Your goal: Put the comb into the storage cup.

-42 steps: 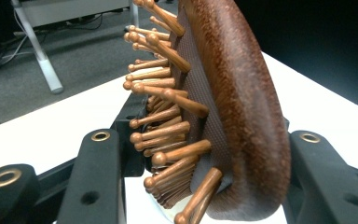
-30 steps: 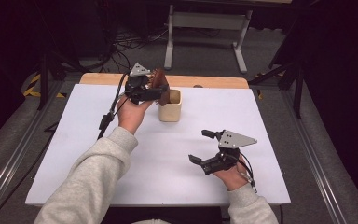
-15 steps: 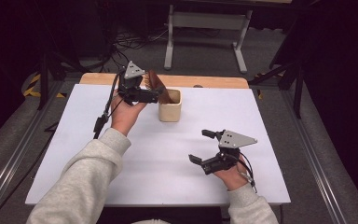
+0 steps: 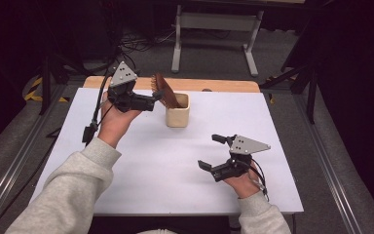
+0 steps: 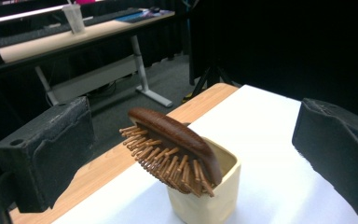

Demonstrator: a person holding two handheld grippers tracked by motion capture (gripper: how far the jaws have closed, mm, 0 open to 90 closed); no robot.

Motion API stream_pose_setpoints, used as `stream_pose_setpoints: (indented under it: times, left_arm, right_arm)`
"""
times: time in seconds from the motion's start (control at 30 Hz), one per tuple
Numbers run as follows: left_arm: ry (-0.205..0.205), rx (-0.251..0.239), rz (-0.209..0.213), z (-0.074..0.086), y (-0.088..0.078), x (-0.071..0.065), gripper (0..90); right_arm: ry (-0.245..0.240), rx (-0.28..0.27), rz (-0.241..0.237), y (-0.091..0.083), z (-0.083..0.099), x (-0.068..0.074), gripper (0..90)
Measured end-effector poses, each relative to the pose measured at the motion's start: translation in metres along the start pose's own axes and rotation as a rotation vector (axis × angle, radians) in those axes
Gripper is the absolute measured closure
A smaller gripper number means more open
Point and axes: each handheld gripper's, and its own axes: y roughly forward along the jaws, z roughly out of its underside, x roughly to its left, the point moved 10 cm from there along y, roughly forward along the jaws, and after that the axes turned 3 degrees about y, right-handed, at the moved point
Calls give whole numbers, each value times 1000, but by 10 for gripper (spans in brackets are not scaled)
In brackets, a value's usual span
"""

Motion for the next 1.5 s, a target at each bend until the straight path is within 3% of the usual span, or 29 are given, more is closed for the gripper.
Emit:
stream_pose_setpoints:
  times: [0.37,0.6,0.67,0.83,0.93,1.07,1.17,1.37,1.5]
  left_arm:
    - [43,-35,62,-1,-40,-17,1]
    - [38,-46,102,7,-63,-24,1]
    - [14,-22,121,18,-72,-24,1]
    - [7,12,108,35,-83,-19,1]
    - [-15,5,117,51,-94,-17,1]
    - [-6,8,122,64,-101,-15,1]
    - [-18,33,144,85,-110,-15,1]
    - [-30,44,132,109,-118,-12,1]
    - [-50,39,148,124,-121,-13,1]
  right_arm:
    - [0,-10,9,-8,-4,-5,12]
    - [4,-16,12,-12,-6,-8,12]
    - [7,-13,10,-13,-5,-8,9]
    - [8,-11,14,-14,-6,-9,9]
    - [9,-8,16,-15,-5,-10,9]
    - [3,-12,26,-15,-4,-10,9]
    - [5,-9,34,-16,-3,-12,9]
    - [5,0,30,-15,1,-12,9]
    - [5,6,31,-15,3,-12,10]
